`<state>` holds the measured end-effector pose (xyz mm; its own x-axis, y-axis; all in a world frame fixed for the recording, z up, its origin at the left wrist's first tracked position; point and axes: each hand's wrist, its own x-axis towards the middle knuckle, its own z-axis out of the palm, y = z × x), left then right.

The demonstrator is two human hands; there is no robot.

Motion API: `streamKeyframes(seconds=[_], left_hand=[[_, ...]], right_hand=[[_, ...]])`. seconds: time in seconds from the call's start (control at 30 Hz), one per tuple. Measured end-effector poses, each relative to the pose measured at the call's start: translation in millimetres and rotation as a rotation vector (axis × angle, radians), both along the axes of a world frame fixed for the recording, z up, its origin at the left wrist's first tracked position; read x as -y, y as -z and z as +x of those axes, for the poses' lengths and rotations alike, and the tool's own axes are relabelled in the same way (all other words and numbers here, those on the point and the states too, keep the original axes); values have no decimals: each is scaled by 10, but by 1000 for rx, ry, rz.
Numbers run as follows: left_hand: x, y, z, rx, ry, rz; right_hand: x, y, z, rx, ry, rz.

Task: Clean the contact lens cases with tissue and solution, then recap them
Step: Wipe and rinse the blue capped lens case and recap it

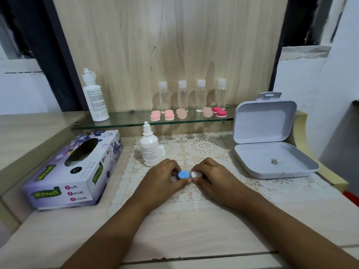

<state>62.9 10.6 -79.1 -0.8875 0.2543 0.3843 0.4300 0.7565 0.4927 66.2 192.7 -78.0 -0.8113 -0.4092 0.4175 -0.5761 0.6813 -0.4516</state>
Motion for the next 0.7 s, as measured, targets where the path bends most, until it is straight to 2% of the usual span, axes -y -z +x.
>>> streamKeyframes(seconds=[0.13,0.27,0.4,0.7], left_hand=[[1,20,1,31,10,6],[44,-4,40,86,128,29],[57,-30,61,134,193,148],[39,-19,29,56,127,50]], right_hand=[[-6,3,-6,-12,-3,1],[-15,5,-13,-30,-12,3],[-18,0,-16,-33,-14,4],[-17,1,-16,-46,-28,-17]])
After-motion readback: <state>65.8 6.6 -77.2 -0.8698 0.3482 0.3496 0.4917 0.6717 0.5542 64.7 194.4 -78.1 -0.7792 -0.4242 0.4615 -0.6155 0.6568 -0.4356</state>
